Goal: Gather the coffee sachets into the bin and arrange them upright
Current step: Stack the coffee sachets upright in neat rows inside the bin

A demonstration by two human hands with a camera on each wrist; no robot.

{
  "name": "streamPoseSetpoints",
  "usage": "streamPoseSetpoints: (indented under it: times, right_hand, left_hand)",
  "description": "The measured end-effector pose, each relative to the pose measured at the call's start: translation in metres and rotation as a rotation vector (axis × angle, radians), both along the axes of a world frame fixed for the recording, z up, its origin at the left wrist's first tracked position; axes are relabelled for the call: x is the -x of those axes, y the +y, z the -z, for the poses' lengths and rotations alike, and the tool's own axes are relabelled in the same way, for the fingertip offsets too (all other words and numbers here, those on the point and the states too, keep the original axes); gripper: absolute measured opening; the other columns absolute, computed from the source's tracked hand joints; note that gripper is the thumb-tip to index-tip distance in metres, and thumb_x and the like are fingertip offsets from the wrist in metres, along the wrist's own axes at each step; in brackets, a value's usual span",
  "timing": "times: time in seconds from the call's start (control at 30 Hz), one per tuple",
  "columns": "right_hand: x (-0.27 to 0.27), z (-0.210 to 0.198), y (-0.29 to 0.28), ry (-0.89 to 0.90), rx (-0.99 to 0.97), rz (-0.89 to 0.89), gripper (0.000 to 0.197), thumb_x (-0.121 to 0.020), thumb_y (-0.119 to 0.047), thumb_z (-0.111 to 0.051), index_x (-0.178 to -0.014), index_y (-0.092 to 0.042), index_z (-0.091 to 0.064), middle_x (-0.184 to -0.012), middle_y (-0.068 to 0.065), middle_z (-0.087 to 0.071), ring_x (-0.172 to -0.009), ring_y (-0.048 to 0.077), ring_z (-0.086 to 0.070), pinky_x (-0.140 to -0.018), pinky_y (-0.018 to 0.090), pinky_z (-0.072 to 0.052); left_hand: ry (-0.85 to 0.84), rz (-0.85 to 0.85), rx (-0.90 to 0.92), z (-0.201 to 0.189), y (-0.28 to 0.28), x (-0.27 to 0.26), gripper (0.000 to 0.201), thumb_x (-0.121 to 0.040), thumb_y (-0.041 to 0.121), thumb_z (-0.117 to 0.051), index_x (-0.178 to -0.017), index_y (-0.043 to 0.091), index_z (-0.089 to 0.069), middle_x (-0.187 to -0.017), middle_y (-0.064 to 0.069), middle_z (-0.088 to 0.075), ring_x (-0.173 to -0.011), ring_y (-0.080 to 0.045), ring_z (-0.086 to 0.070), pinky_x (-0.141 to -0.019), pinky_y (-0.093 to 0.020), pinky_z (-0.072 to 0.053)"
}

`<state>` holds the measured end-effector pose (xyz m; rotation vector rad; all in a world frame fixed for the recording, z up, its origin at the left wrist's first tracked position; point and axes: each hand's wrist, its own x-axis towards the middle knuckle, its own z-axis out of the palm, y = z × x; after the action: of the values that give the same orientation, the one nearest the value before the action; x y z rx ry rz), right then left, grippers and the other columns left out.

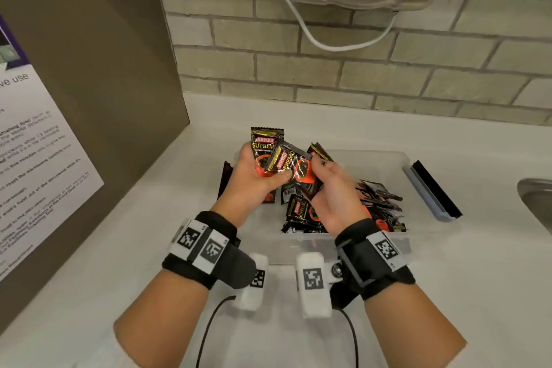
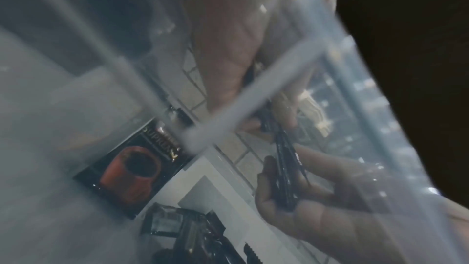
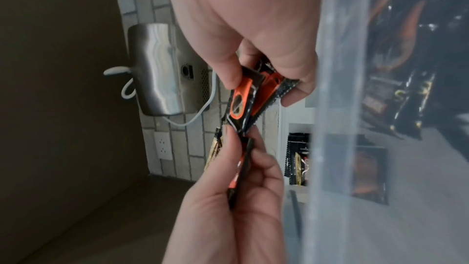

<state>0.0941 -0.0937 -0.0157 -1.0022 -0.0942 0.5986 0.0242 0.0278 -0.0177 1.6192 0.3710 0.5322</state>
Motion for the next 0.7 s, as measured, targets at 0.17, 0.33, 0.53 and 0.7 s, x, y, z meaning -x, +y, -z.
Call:
streamPoseSetpoints:
  times: [0.17, 0.33, 0.53, 0.7]
  right_hand:
    - [0.002, 0.004, 0.002, -0.135, 0.227, -0.095, 0.012, -0.091, -0.013, -0.056, -0.1, -0.008, -0.062, -0.099, 0.007, -0.07, -0.098, 0.02, -0.064, -0.091, 0.036, -0.05]
    - [0.001, 0.006, 0.007, -0.214, 0.379, -0.036, 0.031, -0.097, -0.032, -0.041, -0.108, -0.011, -0.061, -0.115, 0.01, -0.065, -0.11, 0.025, -0.06, -0.09, 0.036, -0.048]
    - [0.011, 0.006, 0.007, -0.416, 0.453, -0.094, 0.014, -0.094, -0.013, -0.051, -0.106, -0.02, -0.054, -0.108, 0.009, -0.066, -0.098, 0.026, -0.065, -0.089, 0.045, -0.053]
    - [0.007, 0.005, 0.004, -0.368, 0.402, 0.067, 0.063, -0.094, 0.004, -0.044, -0.141, -0.032, -0.024, -0.14, -0.004, -0.034, -0.115, 0.011, -0.048, -0.074, 0.016, -0.048]
  left_hand:
    - [-0.143, -0.161, 0.249, 0.0, 0.008, 0.001, 0.048, -0.075, -0.001, -0.072, -0.116, 0.006, -0.048, -0.109, -0.013, -0.066, -0.1, -0.026, -0.066, -0.084, -0.04, -0.055]
    - [-0.092, -0.101, 0.19, 0.002, 0.01, 0.0, 0.045, -0.072, -0.003, -0.073, -0.107, 0.016, -0.052, -0.106, -0.009, -0.066, -0.097, -0.023, -0.066, -0.081, -0.036, -0.055]
    - [-0.028, -0.052, -0.034, 0.001, 0.002, 0.001, 0.04, -0.075, 0.008, -0.074, -0.098, 0.028, -0.048, -0.098, 0.002, -0.065, -0.087, -0.008, -0.065, -0.075, -0.022, -0.055]
    - [0.05, -0.004, 0.14, -0.006, -0.001, 0.001, 0.03, -0.091, 0.041, -0.043, -0.108, 0.018, -0.049, -0.112, -0.012, -0.063, -0.106, -0.028, -0.062, -0.097, -0.051, -0.046]
